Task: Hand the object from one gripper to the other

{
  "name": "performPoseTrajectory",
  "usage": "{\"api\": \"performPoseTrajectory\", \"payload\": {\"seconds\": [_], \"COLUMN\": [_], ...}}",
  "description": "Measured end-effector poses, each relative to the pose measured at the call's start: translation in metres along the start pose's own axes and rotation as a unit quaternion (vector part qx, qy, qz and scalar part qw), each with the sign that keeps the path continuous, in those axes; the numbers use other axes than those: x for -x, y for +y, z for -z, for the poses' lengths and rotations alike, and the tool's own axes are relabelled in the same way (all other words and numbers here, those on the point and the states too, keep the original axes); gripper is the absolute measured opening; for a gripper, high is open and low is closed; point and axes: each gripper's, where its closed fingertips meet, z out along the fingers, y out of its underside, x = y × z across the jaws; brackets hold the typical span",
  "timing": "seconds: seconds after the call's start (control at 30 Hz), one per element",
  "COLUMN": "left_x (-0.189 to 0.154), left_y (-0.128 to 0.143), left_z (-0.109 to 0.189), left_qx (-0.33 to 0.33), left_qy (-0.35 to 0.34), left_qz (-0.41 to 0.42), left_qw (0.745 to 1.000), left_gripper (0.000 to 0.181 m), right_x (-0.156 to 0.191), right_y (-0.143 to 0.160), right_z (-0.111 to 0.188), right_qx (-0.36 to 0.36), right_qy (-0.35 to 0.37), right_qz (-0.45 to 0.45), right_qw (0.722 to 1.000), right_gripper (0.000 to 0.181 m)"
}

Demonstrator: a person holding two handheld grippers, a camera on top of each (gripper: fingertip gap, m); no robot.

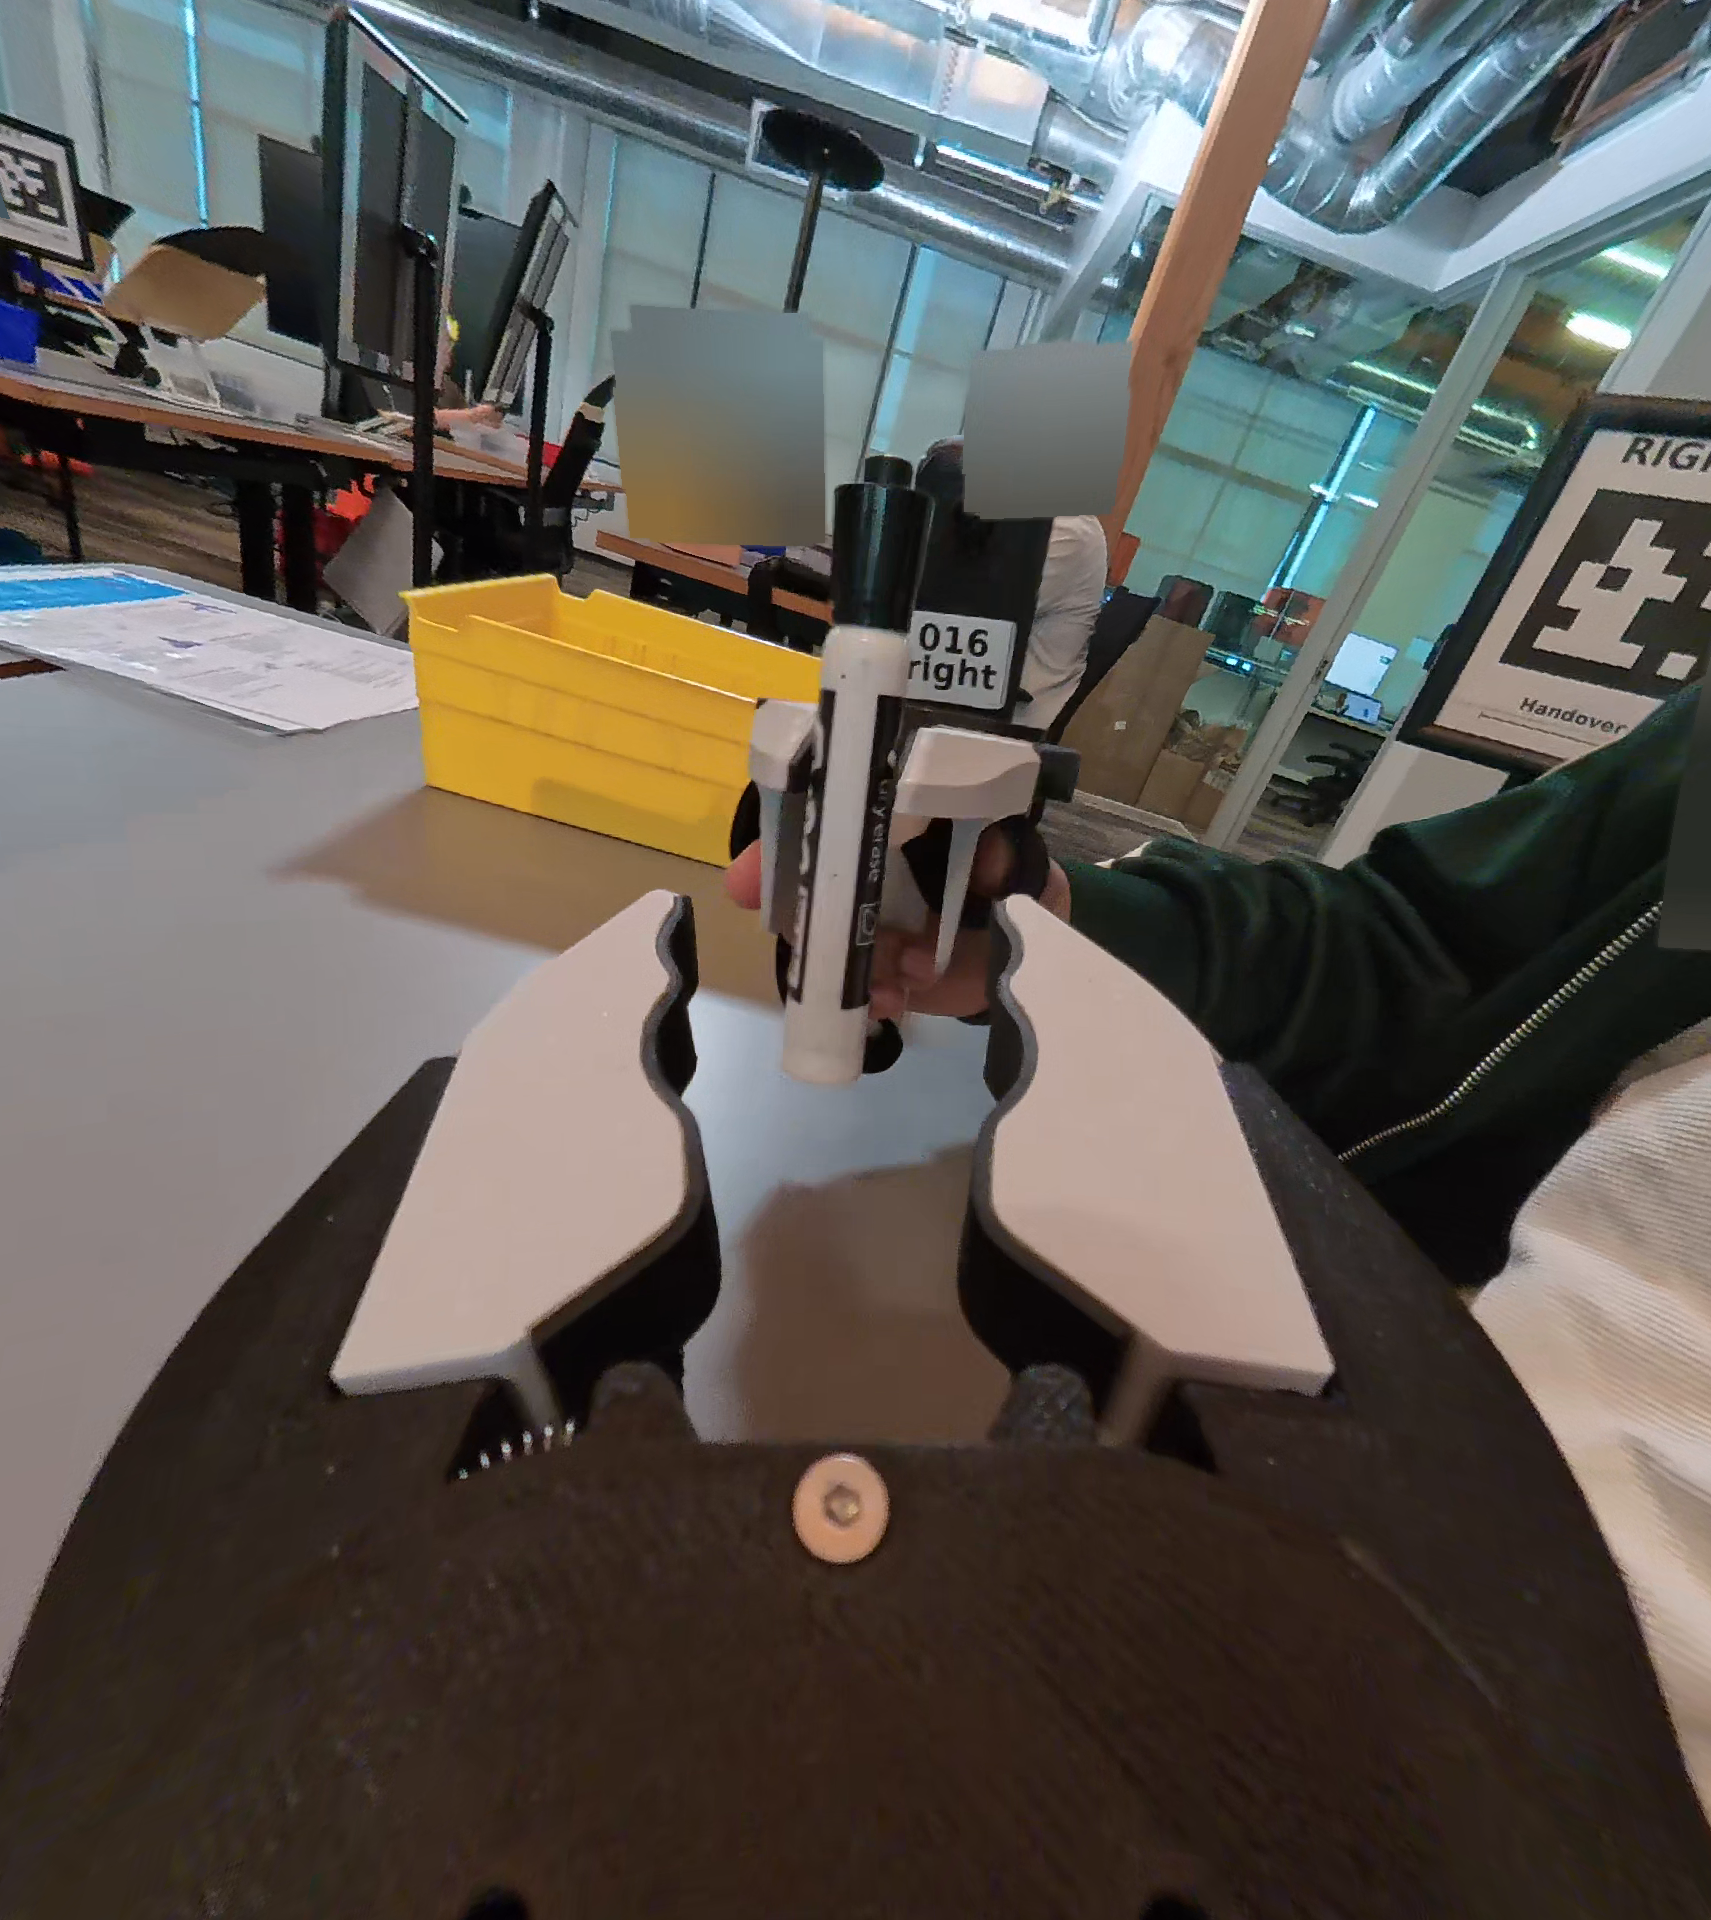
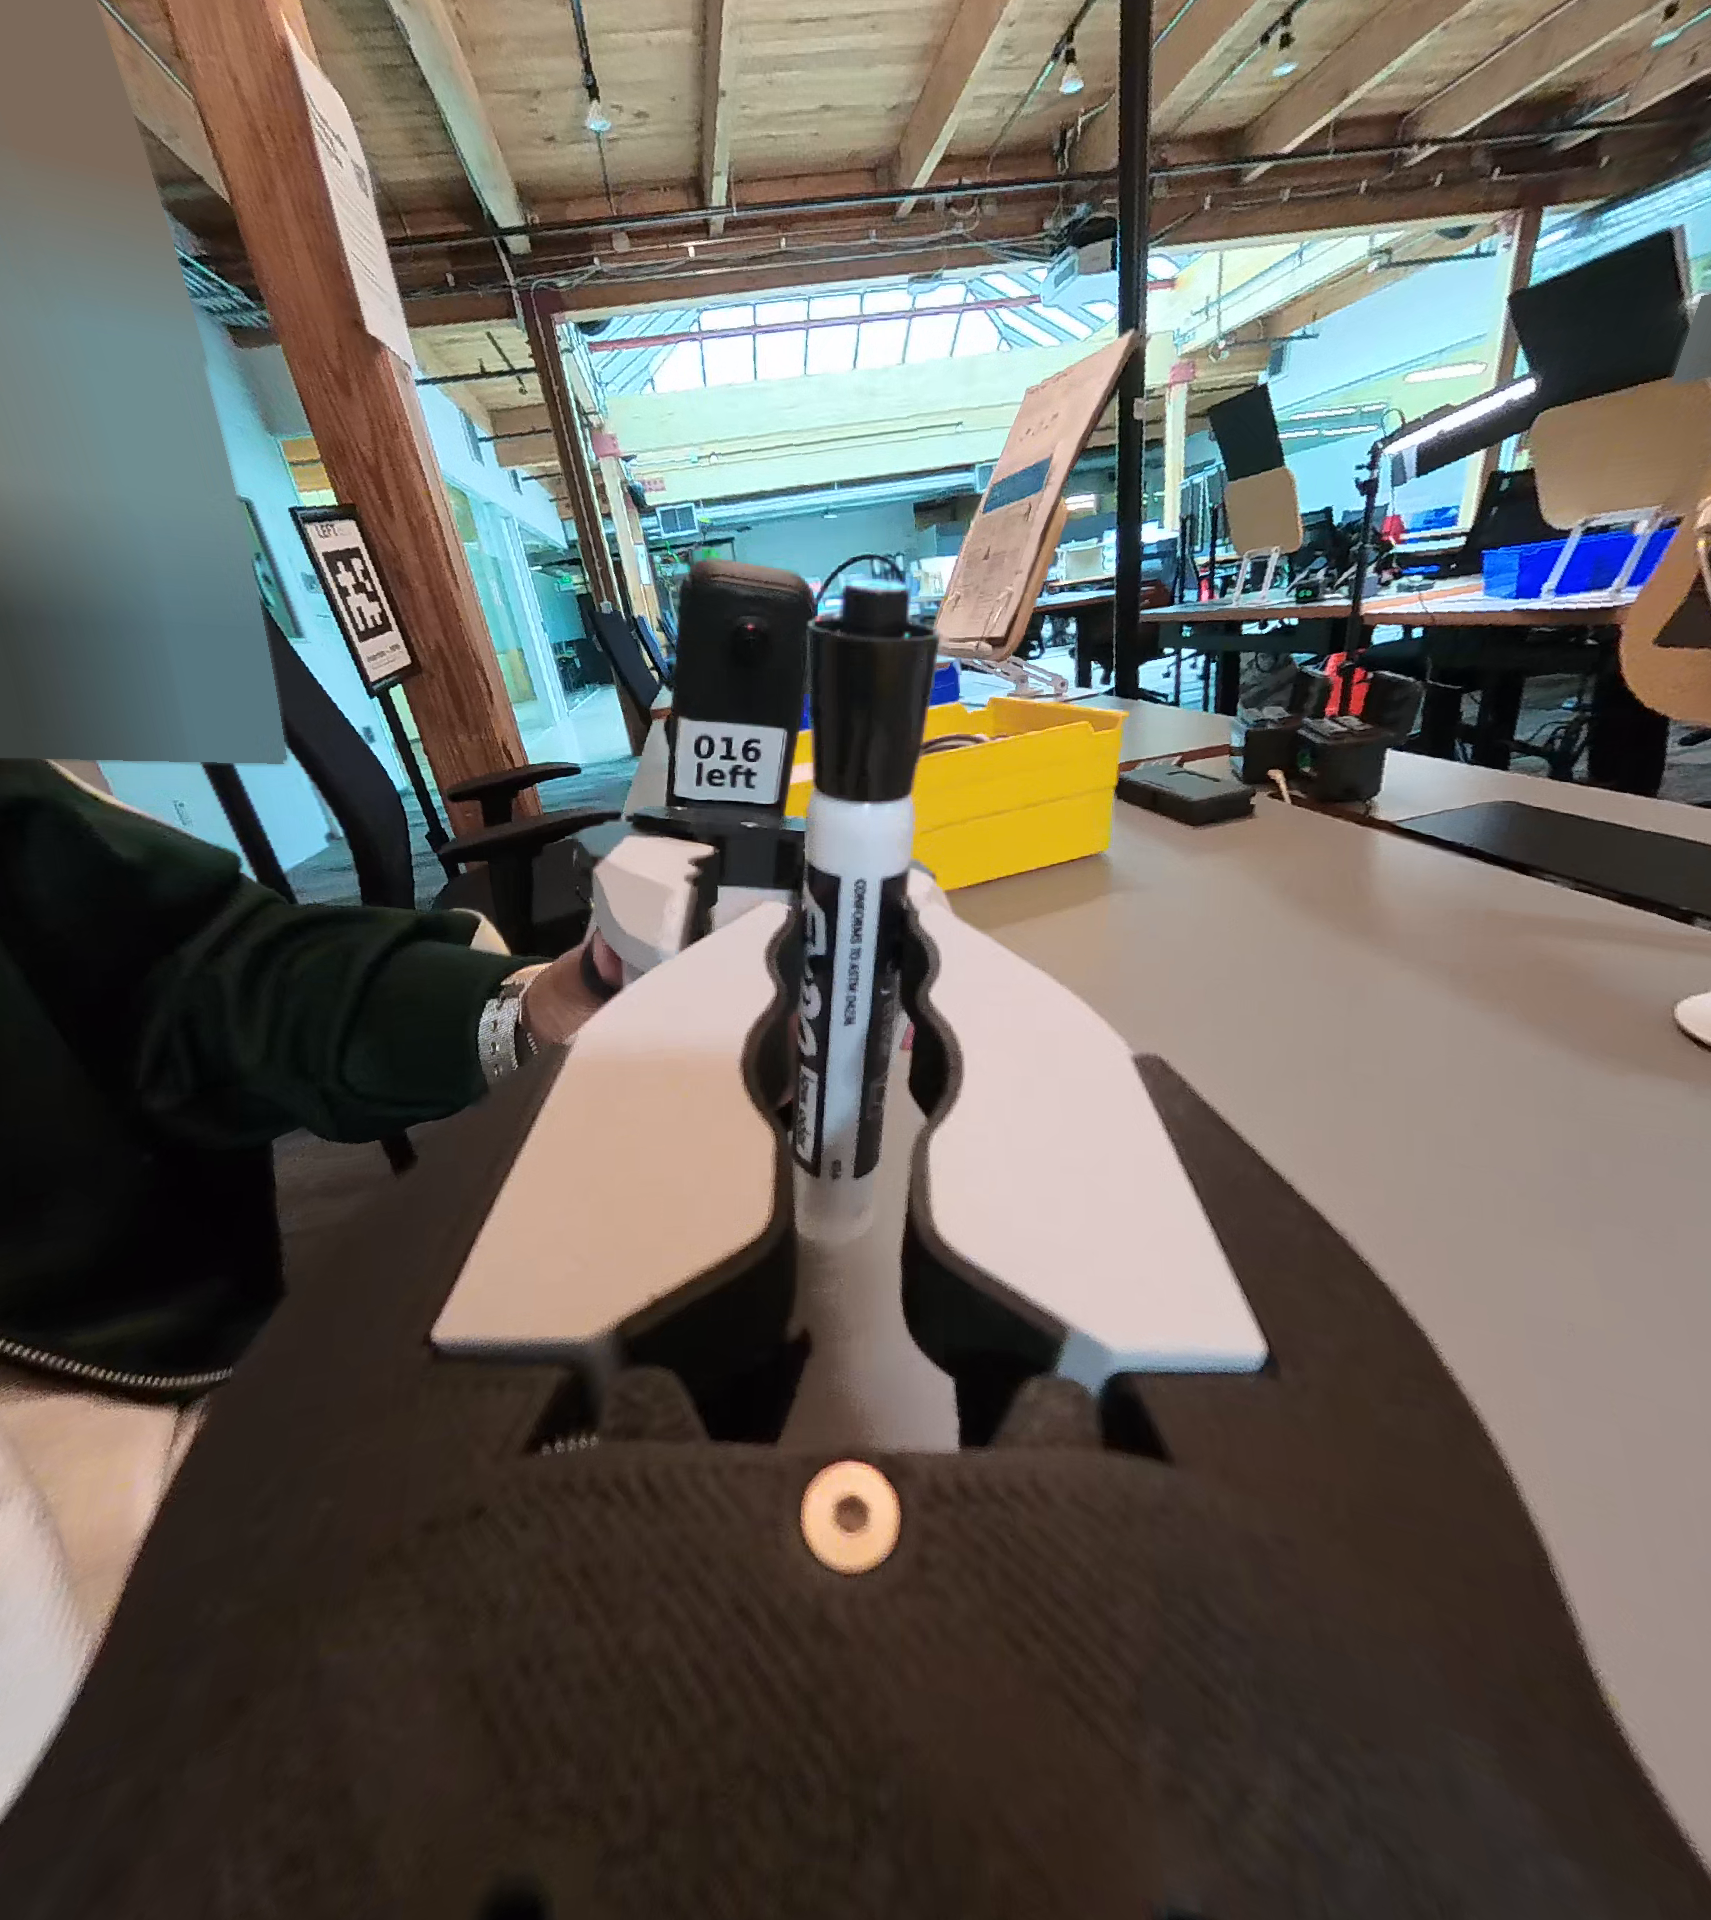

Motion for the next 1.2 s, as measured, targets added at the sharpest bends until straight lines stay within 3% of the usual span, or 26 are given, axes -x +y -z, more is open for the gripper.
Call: {"api": "performPoseTrajectory", "payload": {"seconds": [0.3, 0.53, 0.73, 1.0, 1.03, 1.1, 1.2], "left_x": [-0.057, -0.100, -0.098, -0.087, -0.088, -0.093, -0.095], "left_y": [0.036, 0.040, 0.028, 0.041, 0.042, 0.044, 0.046], "left_z": [-0.020, -0.028, -0.015, -0.019, -0.021, -0.023, -0.025], "left_qx": [0.012, 0.013, -0.012, 0.004, 0.007, 0.016, 0.027], "left_qy": [-0.013, -0.017, -0.022, 0.014, 0.019, 0.040, 0.041], "left_qz": [0.023, -0.005, -0.010, 0.018, 0.017, 0.012, 0.003], "left_qw": [1.000, 1.000, 1.000, 1.000, 1.000, 0.999, 0.999], "left_gripper": [0.054, 0.052, 0.043, 0.030, 0.027, 0.000, 0.000], "right_x": [0.061, 0.092, 0.101, 0.098, 0.097, 0.095, 0.095], "right_y": [-0.005, -0.019, -0.018, -0.002, -0.001, 0.001, 0.002], "right_z": [0.042, 0.040, 0.029, 0.029, 0.030, 0.032, 0.033], "right_qx": [-0.005, -0.013, 0.011, 0.029, 0.032, 0.036, 0.033], "right_qy": [-0.006, -0.043, -0.067, -0.059, -0.057, -0.053, -0.054], "right_qz": [-0.013, -0.022, -0.019, -0.016, -0.015, -0.014, -0.020], "right_qw": [1.000, 0.999, 0.997, 0.998, 0.998, 0.998, 0.998], "right_gripper": [0.021, 0.019, 0.019, 0.019, 0.019, 0.019, 0.019]}}
